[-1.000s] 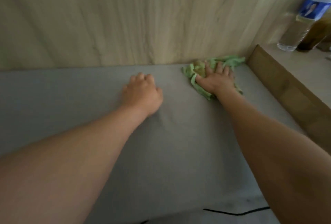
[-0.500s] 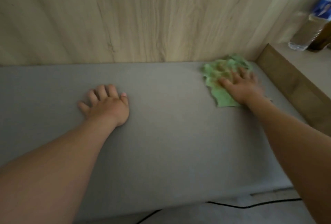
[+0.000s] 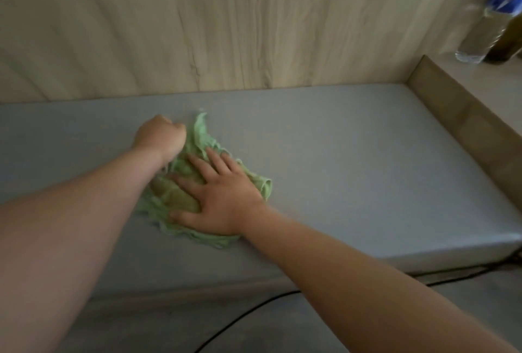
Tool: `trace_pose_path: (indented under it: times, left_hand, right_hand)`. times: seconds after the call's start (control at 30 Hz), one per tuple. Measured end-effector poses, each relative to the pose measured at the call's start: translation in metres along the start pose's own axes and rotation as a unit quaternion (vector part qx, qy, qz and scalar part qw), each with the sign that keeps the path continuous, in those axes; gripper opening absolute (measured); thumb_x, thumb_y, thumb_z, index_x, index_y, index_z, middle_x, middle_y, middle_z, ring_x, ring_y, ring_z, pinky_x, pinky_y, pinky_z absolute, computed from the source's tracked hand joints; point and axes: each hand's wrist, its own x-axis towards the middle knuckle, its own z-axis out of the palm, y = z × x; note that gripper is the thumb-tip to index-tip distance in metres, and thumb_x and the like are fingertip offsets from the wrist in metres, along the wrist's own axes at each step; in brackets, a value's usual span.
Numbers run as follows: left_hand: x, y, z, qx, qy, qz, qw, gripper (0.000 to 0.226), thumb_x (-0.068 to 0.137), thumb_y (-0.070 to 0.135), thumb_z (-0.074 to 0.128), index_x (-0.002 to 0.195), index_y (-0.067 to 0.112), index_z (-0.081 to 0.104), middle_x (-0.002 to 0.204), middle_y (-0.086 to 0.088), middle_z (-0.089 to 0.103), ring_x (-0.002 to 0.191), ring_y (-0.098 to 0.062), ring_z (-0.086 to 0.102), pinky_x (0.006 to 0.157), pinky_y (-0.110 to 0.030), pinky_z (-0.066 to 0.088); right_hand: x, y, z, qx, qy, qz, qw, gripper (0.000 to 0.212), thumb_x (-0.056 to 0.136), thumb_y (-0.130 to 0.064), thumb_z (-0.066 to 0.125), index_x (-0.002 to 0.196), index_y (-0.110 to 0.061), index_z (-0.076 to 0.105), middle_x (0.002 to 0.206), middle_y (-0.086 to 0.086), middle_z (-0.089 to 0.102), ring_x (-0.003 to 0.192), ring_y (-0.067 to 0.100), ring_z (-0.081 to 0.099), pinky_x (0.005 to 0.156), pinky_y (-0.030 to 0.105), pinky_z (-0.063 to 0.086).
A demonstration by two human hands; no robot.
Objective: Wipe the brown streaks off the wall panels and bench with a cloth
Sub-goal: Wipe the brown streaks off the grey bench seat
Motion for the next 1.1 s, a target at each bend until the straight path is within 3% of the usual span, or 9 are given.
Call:
trace_pose_path:
  times: [0.1, 0.27, 0.33, 0.43, 0.57, 0.73, 0.83, 0.9, 1.1]
  left_hand:
    - [-0.021, -0.008, -0.003, -0.002, 0.012, -0.004, 1.0, 0.035, 0.099, 0.029, 0.05, 0.097, -0.001, 0.069, 0.108, -0.03, 0.069, 0.107, -0.046, 0.063, 0.095, -0.044, 0.047]
    - [-0.045, -0.042, -0.01, -0.007, 0.063, 0.016, 0.998, 0.024, 0.096, 0.029, 0.053, 0.094, 0.011, 0.069, 0.107, -0.023, 0.07, 0.107, -0.045, 0.063, 0.091, -0.046, 0.053]
    - [-0.049, -0.063, -0.019, -0.005, 0.1, 0.021, 0.995, 0.032, 0.101, 0.031, 0.054, 0.085, 0.006, 0.067, 0.099, -0.027, 0.07, 0.097, -0.045, 0.065, 0.08, -0.044, 0.051]
    - [-0.061, -0.097, -0.043, 0.008, 0.147, -0.016, 0.989, 0.051, 0.105, 0.041, 0.049, 0.068, 0.007, 0.058, 0.088, -0.03, 0.068, 0.086, -0.047, 0.066, 0.069, -0.041, 0.047]
    - [-0.077, -0.139, -0.07, 0.038, 0.164, -0.118, 0.979, 0.046, 0.102, 0.037, 0.043, 0.093, 0.0, 0.071, 0.104, -0.03, 0.069, 0.097, -0.047, 0.067, 0.081, -0.044, 0.053]
    - [-0.093, -0.174, -0.087, 0.048, 0.197, -0.161, 0.966, 0.039, 0.099, 0.035, 0.046, 0.107, 0.003, 0.066, 0.113, -0.029, 0.067, 0.106, -0.047, 0.064, 0.085, -0.046, 0.051]
    - [-0.092, -0.166, -0.086, 0.021, 0.216, -0.138, 0.966, 0.029, 0.097, 0.029, 0.047, 0.106, 0.004, 0.06, 0.113, -0.029, 0.066, 0.109, -0.047, 0.061, 0.089, -0.049, 0.05]
    - [-0.091, -0.154, -0.079, 0.01, 0.211, -0.11, 0.971, 0.024, 0.095, 0.025, 0.049, 0.104, 0.006, 0.061, 0.112, -0.028, 0.066, 0.109, -0.047, 0.061, 0.09, -0.05, 0.05]
    - [-0.09, -0.08, -0.039, -0.015, 0.143, 0.005, 0.99, 0.005, 0.091, 0.018, 0.053, 0.095, 0.021, 0.055, 0.107, -0.018, 0.068, 0.109, -0.041, 0.06, 0.093, -0.048, 0.05]
  right_hand:
    - [-0.022, 0.025, -0.008, 0.007, 0.014, -0.018, 1.0, 0.074, 0.093, -0.083, 0.033, 0.159, -0.053, 0.02, 0.173, -0.004, 0.013, 0.159, 0.026, 0.004, 0.128, 0.044, -0.001]
    - [-0.042, 0.149, -0.031, 0.012, -0.004, 0.324, 0.946, 0.092, 0.083, -0.095, 0.022, 0.161, -0.048, 0.014, 0.174, 0.003, 0.0, 0.159, 0.035, 0.0, 0.125, 0.051, 0.004]
    - [-0.025, 0.156, -0.032, 0.016, -0.009, 0.368, 0.93, 0.096, 0.08, -0.096, 0.021, 0.162, -0.046, 0.014, 0.174, 0.004, -0.003, 0.158, 0.039, -0.003, 0.125, 0.056, 0.003]
    - [0.026, 0.125, -0.032, 0.011, -0.014, 0.331, 0.943, 0.094, 0.083, -0.092, 0.02, 0.163, -0.045, 0.009, 0.174, 0.005, -0.004, 0.158, 0.041, -0.008, 0.125, 0.058, -0.002]
    - [0.102, 0.042, -0.022, -0.002, -0.016, 0.195, 0.981, 0.088, 0.086, -0.088, 0.019, 0.163, -0.046, 0.011, 0.174, 0.004, -0.001, 0.158, 0.04, -0.007, 0.126, 0.057, -0.003]
    - [0.112, -0.107, -0.003, -0.035, -0.036, -0.106, 0.993, 0.079, 0.092, -0.082, 0.031, 0.161, -0.044, 0.023, 0.174, 0.0, 0.006, 0.159, 0.036, -0.002, 0.126, 0.052, -0.001]
    - [0.071, -0.12, 0.005, -0.013, -0.038, -0.246, 0.968, 0.074, 0.092, -0.082, 0.035, 0.159, -0.051, 0.023, 0.173, -0.007, 0.01, 0.159, 0.027, 0.003, 0.127, 0.047, -0.001]
    - [0.051, -0.084, 0.0, 0.002, -0.034, -0.222, 0.974, 0.074, 0.092, -0.084, 0.033, 0.158, -0.055, 0.018, 0.173, -0.01, 0.011, 0.159, 0.025, 0.005, 0.128, 0.047, 0.004]
    - [-0.017, 0.0, -0.009, -0.005, -0.024, 0.032, 0.999, 0.089, 0.083, -0.093, 0.025, 0.16, -0.049, 0.018, 0.174, -0.001, 0.006, 0.159, 0.032, -0.001, 0.128, 0.049, 0.0]
